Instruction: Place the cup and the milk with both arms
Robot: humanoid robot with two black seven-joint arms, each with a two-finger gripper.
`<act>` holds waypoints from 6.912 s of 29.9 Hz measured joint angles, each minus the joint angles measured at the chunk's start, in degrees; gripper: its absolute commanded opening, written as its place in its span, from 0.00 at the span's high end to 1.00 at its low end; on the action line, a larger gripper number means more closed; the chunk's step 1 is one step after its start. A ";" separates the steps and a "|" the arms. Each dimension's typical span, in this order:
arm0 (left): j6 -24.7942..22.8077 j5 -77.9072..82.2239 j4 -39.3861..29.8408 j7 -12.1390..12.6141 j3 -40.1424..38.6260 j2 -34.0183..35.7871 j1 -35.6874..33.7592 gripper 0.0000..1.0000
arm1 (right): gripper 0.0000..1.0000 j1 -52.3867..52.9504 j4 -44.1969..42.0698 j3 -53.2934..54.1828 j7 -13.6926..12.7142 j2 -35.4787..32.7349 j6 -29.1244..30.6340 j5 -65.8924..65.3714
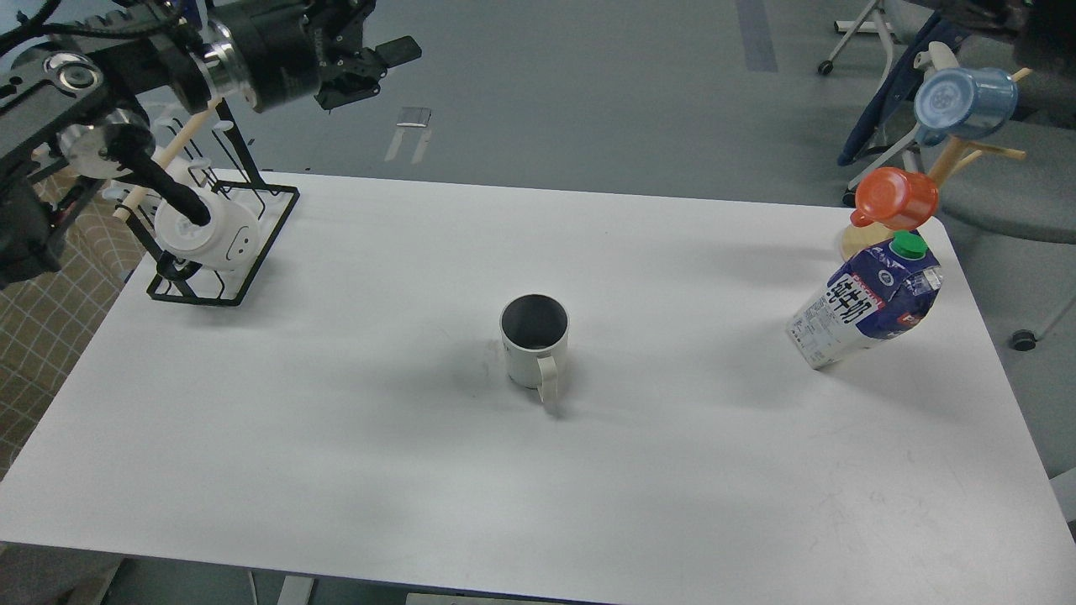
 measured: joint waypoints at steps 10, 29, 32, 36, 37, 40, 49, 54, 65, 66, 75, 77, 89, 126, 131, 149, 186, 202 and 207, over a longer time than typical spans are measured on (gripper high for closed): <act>0.98 -0.97 0.49 -0.22 -2.87 -1.59 1.66 0.02 | 0.00 -20.48 8.70 -0.79 0.00 -10.43 -32.92 -20.48; 0.84 -0.90 0.35 0.06 -4.46 -2.28 3.49 0.02 | 0.00 -37.44 -1.42 0.15 -0.01 -1.00 -34.78 -25.08; 0.69 -0.89 0.32 0.08 -4.51 -2.28 3.49 0.02 | 0.00 -37.52 -2.80 0.29 -0.02 1.92 -34.78 -25.17; 0.48 -0.89 0.32 0.14 -4.56 -2.14 3.50 0.02 | 0.00 -38.07 -5.70 0.30 -0.02 5.59 -34.78 -25.41; 0.42 -0.89 0.32 0.14 -4.56 -2.09 3.49 0.02 | 0.00 -38.46 -6.77 0.31 -0.02 6.80 -34.78 -25.46; 0.33 -0.89 0.27 0.14 -4.57 -1.91 3.50 0.02 | 0.02 -39.16 -9.15 0.54 -0.01 9.73 -34.78 -25.51; 0.27 -0.80 -0.23 0.07 -4.47 -1.39 3.97 0.02 | 0.17 -39.37 -12.02 0.93 -0.01 13.50 -34.78 -25.60; 0.27 -0.79 -0.38 0.09 -4.47 -1.26 4.64 0.02 | 0.17 -39.36 -12.03 1.78 -0.01 13.53 -34.78 -25.61; 0.11 -0.73 -0.56 0.16 -4.55 -1.30 4.74 0.02 | 0.15 -39.27 -11.40 3.13 0.01 12.79 -34.77 -25.61; 0.10 -0.72 -0.57 0.16 -4.55 -1.28 4.79 0.02 | 0.15 -39.27 -11.41 3.19 0.01 12.79 -34.77 -25.61; 0.04 -0.72 -0.60 0.15 -4.55 -1.18 4.81 0.02 | 0.54 -39.37 -11.95 3.66 0.01 14.48 -34.75 -25.56; 0.04 -0.73 -0.65 0.15 -4.55 -1.16 4.81 0.02 | 0.70 -39.37 -11.95 3.69 0.01 14.66 -34.75 -25.55; 0.10 -0.69 -1.51 0.07 -4.46 -1.04 4.89 0.02 | 1.00 -39.37 -10.75 3.78 -0.01 14.06 -34.76 -25.55; 0.14 -0.70 -2.32 0.06 -4.56 0.18 6.04 0.02 | 0.97 -19.83 -10.78 -12.56 0.01 29.62 -34.78 -27.60; 0.19 -0.70 -2.32 -0.03 -4.56 0.17 6.20 0.02 | 0.96 -19.57 -13.85 -12.64 0.00 34.08 -34.78 -27.60; 0.10 -0.70 -2.40 -0.03 -4.82 0.84 6.48 0.02 | 0.83 -19.57 -19.11 -13.86 0.00 40.82 -34.78 -27.45; 0.07 -0.70 -2.94 -0.03 -4.81 1.05 6.50 0.02 | 0.37 -19.77 -13.12 -14.74 -0.01 34.18 -34.75 -27.63; 0.03 -0.70 -3.09 0.06 -4.81 2.07 6.51 0.02 | 0.35 -16.93 5.52 -13.03 -0.01 12.48 -34.78 -26.80; 0.07 -0.82 -3.02 -0.12 -4.83 2.09 6.57 0.02 | 0.35 -14.66 5.82 -3.47 -0.01 8.84 -34.78 -19.66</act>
